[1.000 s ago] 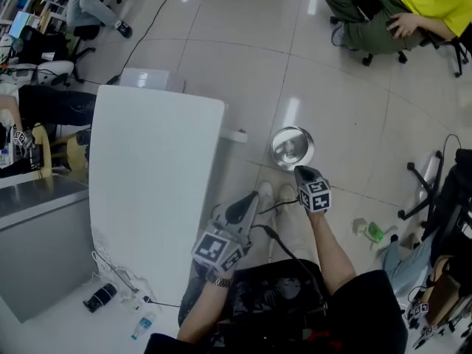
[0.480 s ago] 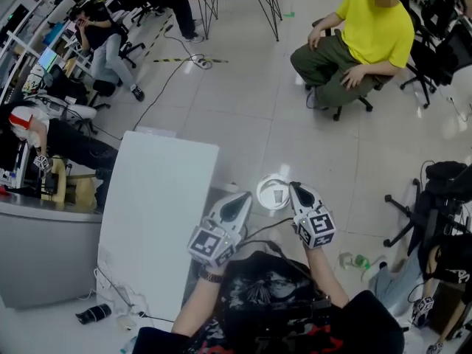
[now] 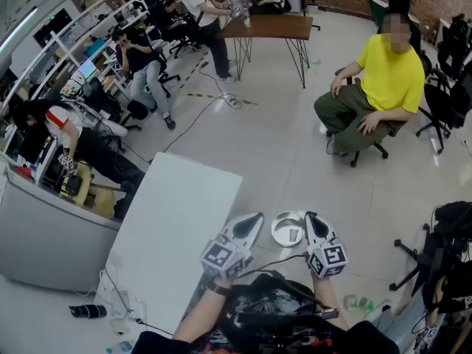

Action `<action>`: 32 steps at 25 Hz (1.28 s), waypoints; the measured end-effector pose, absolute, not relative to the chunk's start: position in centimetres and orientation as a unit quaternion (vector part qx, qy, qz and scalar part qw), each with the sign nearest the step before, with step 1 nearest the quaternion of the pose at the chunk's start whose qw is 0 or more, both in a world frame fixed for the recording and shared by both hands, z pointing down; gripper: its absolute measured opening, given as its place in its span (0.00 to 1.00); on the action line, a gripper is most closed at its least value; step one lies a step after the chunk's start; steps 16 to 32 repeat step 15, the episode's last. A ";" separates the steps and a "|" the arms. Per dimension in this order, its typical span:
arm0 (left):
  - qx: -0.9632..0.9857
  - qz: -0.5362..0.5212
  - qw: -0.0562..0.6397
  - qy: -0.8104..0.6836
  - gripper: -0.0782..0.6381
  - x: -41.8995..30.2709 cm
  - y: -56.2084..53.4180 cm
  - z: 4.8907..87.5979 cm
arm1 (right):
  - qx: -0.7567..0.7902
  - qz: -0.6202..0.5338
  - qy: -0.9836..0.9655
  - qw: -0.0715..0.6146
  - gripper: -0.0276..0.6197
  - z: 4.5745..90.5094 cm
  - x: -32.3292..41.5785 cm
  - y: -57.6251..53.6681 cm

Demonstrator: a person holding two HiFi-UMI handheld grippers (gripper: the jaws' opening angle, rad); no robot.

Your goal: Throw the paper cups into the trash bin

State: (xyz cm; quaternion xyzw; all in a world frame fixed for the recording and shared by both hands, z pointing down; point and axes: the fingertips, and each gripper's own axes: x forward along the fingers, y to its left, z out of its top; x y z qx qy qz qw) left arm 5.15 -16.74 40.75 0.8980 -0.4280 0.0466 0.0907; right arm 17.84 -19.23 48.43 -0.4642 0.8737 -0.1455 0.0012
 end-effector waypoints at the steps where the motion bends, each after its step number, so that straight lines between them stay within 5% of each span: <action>1: 0.900 0.045 0.086 -0.426 0.12 4.9 -16.6 40.5 | -0.464 -0.145 0.874 0.003 0.05 48.1 17.5 -19.0; 32: 0.903 0.038 0.114 -0.412 0.12 4.4 -12.8 39.7 | -0.478 -0.123 0.870 0.002 0.05 43.5 17.3 -14.9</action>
